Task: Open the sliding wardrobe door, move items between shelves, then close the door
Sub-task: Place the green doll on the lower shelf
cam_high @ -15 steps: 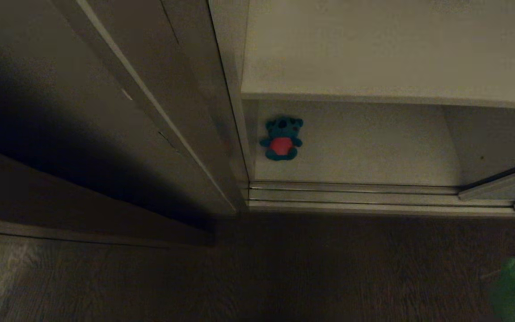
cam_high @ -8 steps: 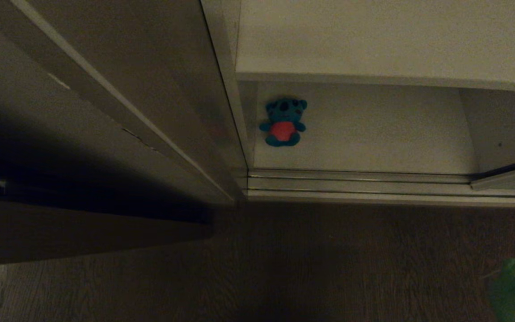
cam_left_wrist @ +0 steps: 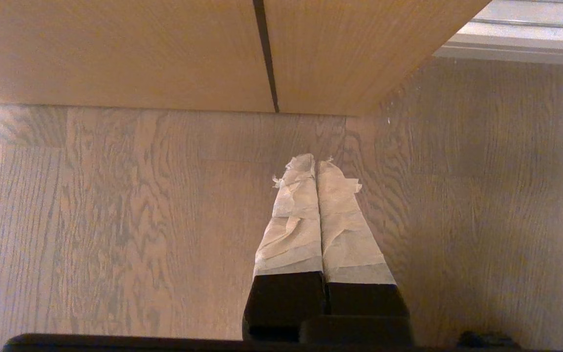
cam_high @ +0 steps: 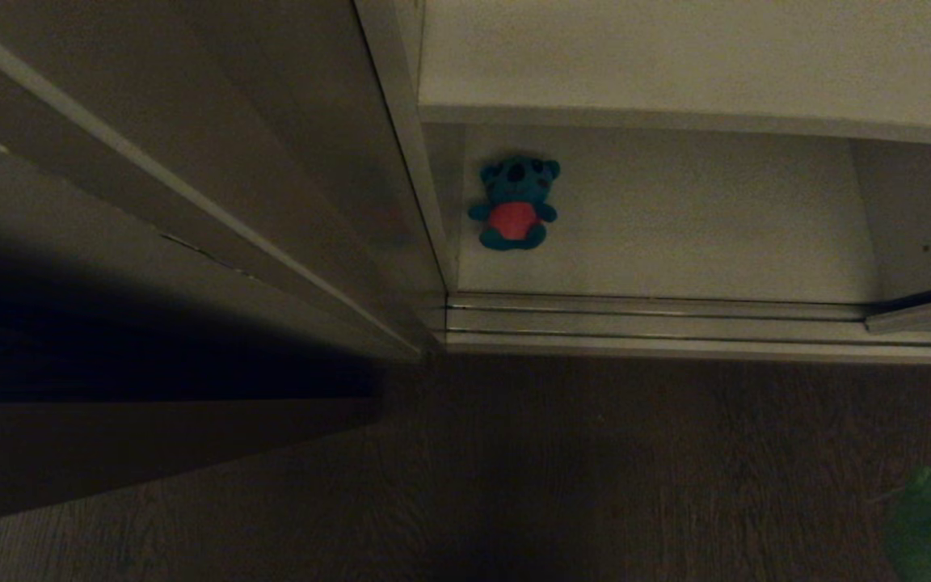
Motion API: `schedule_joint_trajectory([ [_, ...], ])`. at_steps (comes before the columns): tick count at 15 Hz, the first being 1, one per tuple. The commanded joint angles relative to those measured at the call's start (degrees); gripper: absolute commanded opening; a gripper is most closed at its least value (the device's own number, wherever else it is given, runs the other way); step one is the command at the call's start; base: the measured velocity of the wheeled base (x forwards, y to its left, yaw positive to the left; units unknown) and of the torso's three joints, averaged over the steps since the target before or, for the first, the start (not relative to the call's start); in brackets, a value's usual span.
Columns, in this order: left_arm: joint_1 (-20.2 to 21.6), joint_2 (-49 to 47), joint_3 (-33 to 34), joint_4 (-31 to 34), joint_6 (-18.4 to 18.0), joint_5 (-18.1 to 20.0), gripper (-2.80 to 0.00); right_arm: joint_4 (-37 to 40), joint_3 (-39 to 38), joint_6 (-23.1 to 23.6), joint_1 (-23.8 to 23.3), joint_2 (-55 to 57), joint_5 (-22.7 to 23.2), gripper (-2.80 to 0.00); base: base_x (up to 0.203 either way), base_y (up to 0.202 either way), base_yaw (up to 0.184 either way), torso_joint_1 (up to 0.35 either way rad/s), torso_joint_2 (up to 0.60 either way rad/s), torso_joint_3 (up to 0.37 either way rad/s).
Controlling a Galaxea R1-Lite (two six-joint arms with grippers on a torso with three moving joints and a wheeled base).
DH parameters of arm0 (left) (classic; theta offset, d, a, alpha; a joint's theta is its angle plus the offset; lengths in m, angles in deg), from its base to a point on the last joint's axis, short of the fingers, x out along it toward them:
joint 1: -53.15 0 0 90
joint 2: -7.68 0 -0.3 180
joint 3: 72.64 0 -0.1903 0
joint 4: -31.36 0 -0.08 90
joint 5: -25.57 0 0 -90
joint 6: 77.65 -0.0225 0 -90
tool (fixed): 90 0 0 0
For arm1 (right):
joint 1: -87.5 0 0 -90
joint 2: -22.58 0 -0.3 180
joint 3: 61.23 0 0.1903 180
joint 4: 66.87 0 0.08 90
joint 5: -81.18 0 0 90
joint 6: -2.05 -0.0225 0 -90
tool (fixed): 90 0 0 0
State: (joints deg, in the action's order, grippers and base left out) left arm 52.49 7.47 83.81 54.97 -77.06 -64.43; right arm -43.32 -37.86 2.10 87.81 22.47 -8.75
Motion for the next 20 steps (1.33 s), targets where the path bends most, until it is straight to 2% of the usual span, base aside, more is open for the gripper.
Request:
schedule_joint_trajectory([
  [1, 0.0, 0.0, 0.0, 0.0, 0.0, 0.0, -2.8, 0.0, 0.0, 0.0, 0.0, 0.0, 0.0, -2.8, 0.0, 0.0, 0.0, 0.0, 0.0, 0.0],
  [12, 0.0, 0.0, 0.0, 0.0, 0.0, 0.0, -2.8, 1.1, 0.4, 0.6, 0.0, 1.2, -0.1, -2.8, 0.0, 0.0, 0.0, 0.0, 0.0, 0.0],
  [14, 0.0, 0.0, 0.0, 0.0, 0.0, 0.0, -2.8, 2.9, 1.6, 0.6, 0.0, 5.2, -0.1, -2.8, 0.0, 0.0, 0.0, 0.0, 0.0, 0.0],
  [17, 0.0, 0.0, 0.0, 0.0, 0.0, 0.0, -2.8, 4.6, 10.2, -0.2, 0.3, 16.6, 0.1, -2.8, 0.0, 0.0, 0.0, 0.0, 0.0, 0.0],
  [20, 0.0, 0.0, 0.0, 0.0, 0.0, 0.0, -2.8, 4.0, 16.8, -1.5, 3.0, 28.1, -0.6, -2.8, 0.0, 0.0, 0.0, 0.0, 0.0, 0.0],
])
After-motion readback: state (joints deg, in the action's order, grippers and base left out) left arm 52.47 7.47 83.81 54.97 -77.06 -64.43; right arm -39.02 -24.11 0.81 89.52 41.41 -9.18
